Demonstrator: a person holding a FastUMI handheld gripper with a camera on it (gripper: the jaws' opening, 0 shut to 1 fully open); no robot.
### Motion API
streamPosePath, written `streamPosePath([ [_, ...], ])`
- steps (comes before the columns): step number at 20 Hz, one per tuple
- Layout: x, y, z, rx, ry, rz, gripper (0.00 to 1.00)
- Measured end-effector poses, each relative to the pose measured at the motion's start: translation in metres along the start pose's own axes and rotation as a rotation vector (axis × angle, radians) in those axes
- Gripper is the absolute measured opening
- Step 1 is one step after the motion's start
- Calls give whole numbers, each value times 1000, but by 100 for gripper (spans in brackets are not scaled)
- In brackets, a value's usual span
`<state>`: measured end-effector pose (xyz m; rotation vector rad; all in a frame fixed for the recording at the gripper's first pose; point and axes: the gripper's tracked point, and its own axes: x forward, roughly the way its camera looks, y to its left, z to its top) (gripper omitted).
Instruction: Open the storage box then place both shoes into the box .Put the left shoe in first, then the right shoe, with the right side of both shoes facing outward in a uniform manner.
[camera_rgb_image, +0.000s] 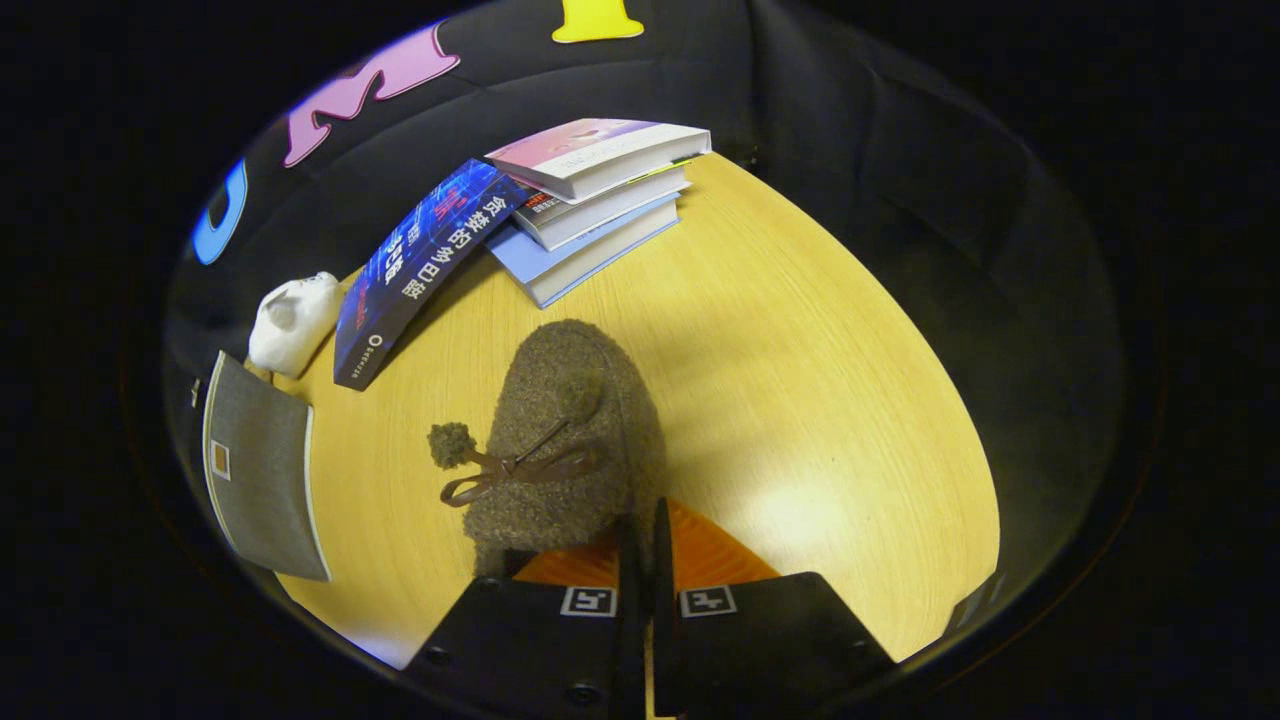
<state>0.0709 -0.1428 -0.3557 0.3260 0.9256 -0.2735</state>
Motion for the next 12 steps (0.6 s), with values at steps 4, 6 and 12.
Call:
streamPosePath([
  [4, -11, 8, 3, 10, -22, 26, 6],
  [6, -25, 14, 8, 28, -42, 44, 6],
  [12, -86, 61, 43, 101, -117, 113, 6],
])
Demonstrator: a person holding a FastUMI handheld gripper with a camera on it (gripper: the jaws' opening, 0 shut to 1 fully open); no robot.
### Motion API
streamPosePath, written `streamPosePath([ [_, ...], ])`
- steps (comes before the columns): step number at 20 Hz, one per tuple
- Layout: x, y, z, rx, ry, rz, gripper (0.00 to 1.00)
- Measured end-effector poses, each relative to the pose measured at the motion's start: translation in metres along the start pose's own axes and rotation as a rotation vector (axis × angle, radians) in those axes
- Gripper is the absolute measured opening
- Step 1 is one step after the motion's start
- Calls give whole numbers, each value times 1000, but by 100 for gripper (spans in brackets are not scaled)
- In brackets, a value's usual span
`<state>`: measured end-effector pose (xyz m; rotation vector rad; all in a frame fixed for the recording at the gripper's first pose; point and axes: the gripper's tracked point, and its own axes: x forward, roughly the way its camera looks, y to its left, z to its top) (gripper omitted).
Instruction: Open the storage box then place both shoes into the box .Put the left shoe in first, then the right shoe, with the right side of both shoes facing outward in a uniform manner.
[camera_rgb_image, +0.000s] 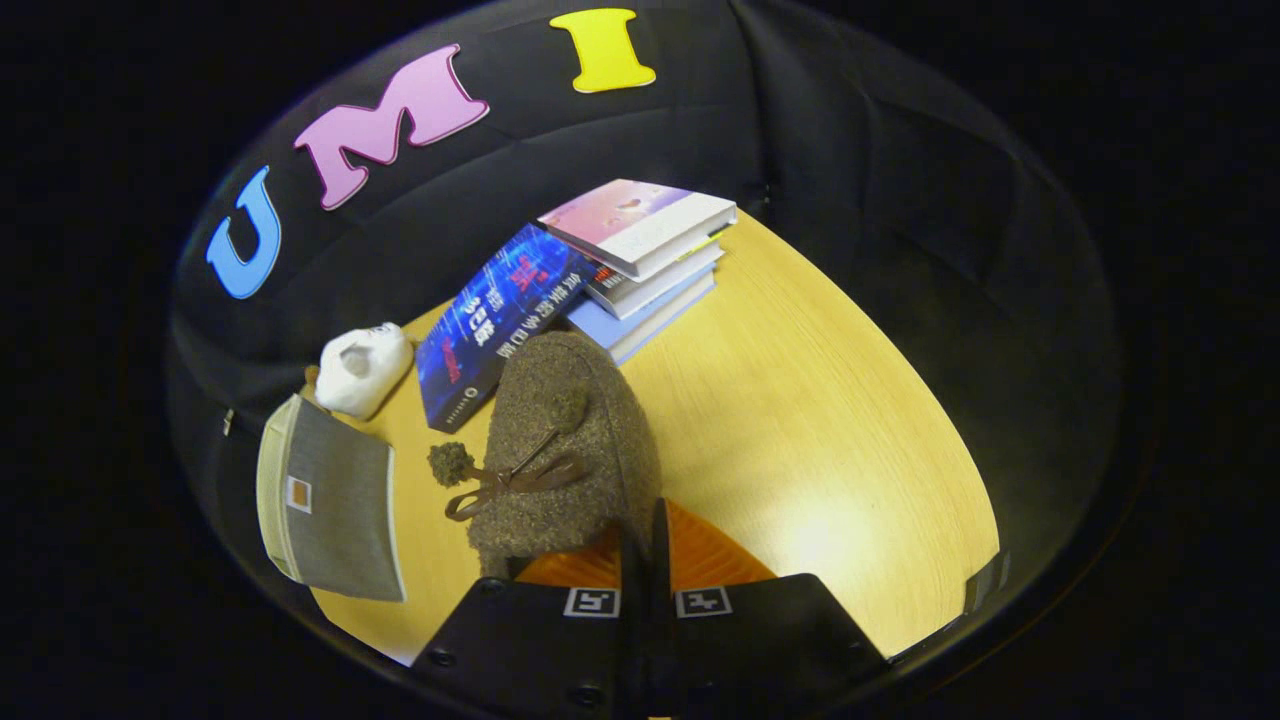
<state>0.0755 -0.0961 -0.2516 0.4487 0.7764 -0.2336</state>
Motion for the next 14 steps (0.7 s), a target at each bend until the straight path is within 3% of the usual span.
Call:
streamPosePath([
  [7, -49, 124, 32, 4, -66, 132, 6],
  [14, -56, 274, 3, 34, -23, 304, 5],
])
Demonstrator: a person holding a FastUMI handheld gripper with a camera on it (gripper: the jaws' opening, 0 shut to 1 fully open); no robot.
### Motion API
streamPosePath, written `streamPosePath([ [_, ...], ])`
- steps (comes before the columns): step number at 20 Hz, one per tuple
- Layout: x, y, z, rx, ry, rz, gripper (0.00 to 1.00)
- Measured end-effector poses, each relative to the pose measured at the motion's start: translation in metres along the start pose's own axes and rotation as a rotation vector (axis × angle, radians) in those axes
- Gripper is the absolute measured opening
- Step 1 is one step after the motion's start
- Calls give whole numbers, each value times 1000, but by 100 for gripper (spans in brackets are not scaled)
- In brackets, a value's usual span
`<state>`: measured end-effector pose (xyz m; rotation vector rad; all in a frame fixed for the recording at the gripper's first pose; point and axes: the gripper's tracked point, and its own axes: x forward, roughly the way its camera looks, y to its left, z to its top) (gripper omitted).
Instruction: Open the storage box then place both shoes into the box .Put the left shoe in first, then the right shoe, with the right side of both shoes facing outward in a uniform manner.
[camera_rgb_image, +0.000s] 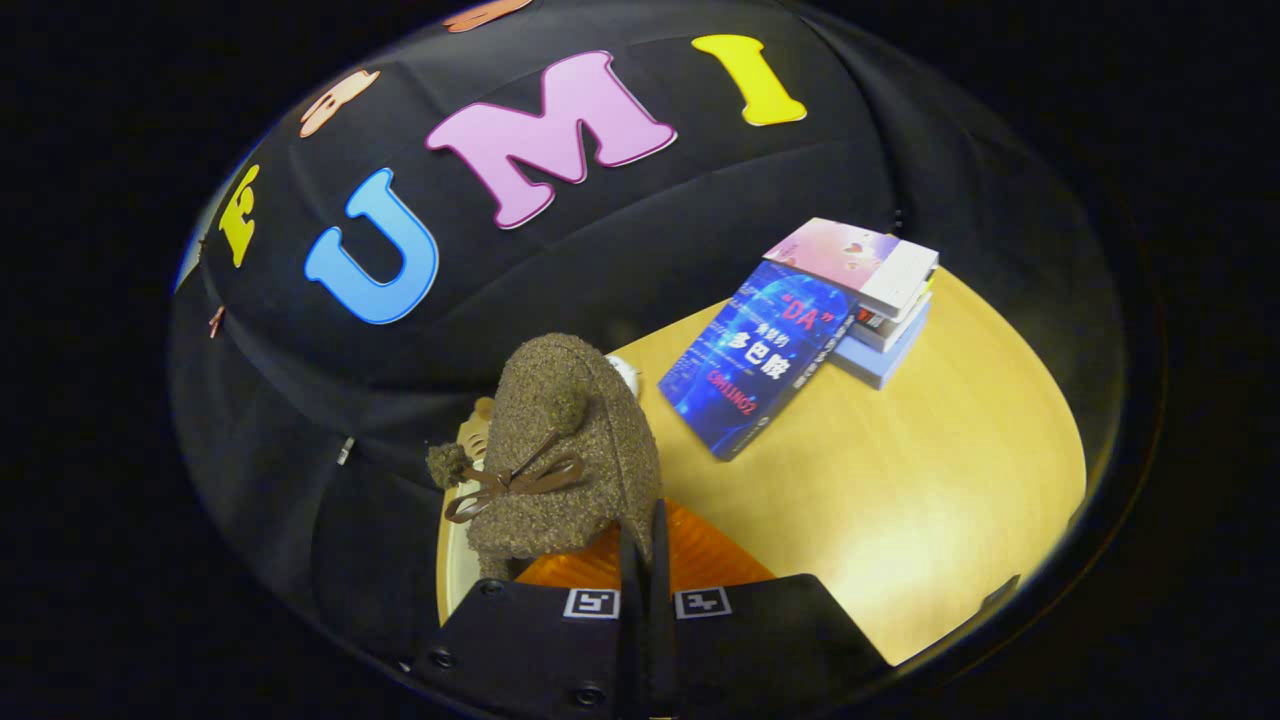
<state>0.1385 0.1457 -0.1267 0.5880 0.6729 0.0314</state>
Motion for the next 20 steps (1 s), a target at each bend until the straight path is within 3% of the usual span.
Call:
streamPosePath([
  [7, 56, 72, -55, -99, 90, -2, 5],
  [16, 102, 69, -87, -202, 117, -203, 8],
  [20, 106, 71, -96, -208, 126, -232, 9],
])
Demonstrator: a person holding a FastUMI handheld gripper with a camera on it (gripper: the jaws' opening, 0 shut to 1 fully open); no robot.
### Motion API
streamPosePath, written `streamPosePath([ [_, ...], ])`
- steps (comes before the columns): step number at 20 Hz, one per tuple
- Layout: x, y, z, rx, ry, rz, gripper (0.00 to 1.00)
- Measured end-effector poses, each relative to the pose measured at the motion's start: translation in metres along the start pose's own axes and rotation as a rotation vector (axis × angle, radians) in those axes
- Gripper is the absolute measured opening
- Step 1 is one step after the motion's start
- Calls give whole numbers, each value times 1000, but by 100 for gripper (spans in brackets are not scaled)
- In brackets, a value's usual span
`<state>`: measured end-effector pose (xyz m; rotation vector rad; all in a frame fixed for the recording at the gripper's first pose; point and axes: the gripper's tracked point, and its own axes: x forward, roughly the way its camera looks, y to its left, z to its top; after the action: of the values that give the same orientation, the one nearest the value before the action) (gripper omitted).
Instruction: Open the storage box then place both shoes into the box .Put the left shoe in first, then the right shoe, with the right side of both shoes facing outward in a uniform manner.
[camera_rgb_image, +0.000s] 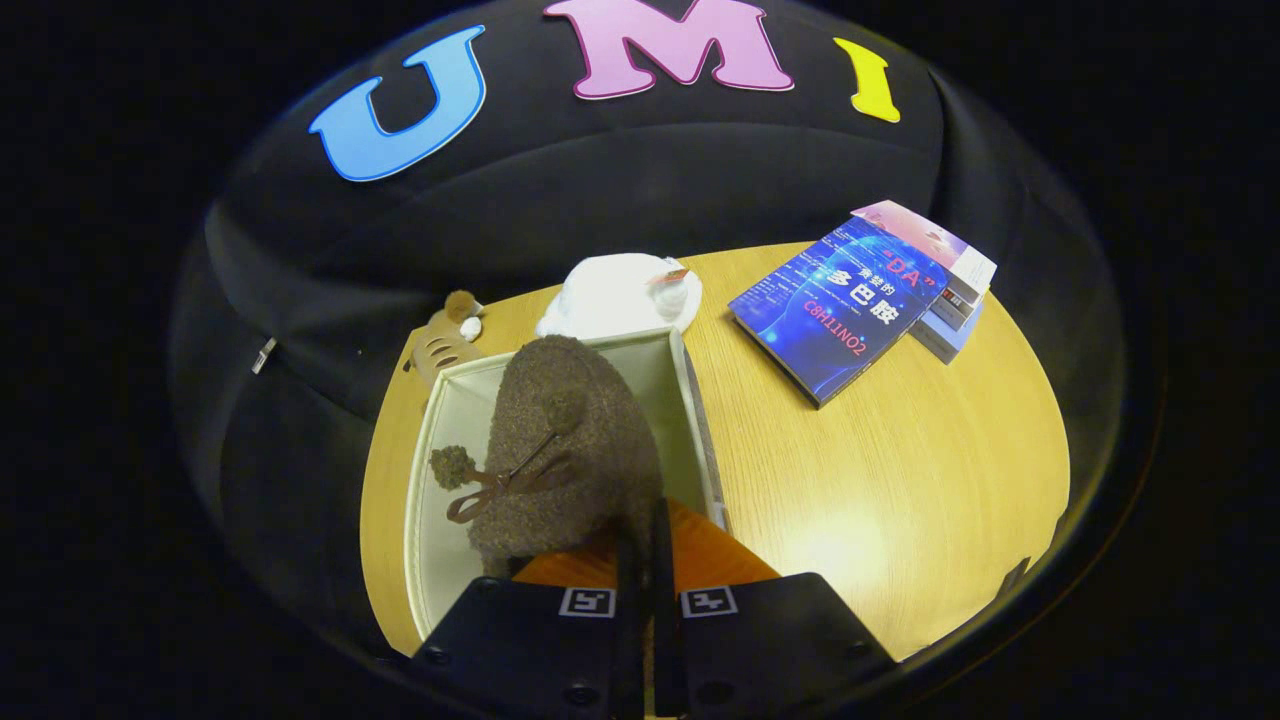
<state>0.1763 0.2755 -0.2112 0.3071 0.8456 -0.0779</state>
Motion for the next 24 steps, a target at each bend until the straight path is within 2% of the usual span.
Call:
streamPosePath([
  [5, -4, 13, -4, 4, -8, 42, 23],
  [7, -14, 21, 3, 0, -31, 87, 36],
  [9, -27, 22, 8, -18, -55, 119, 64],
  [12, -52, 21, 19, -55, -116, 169, 95],
  [14, -73, 16, 28, -77, -168, 192, 99],
  [20, -150, -16, 63, -123, -350, 233, 99],
  [24, -201, -57, 84, -157, -470, 198, 99],
])
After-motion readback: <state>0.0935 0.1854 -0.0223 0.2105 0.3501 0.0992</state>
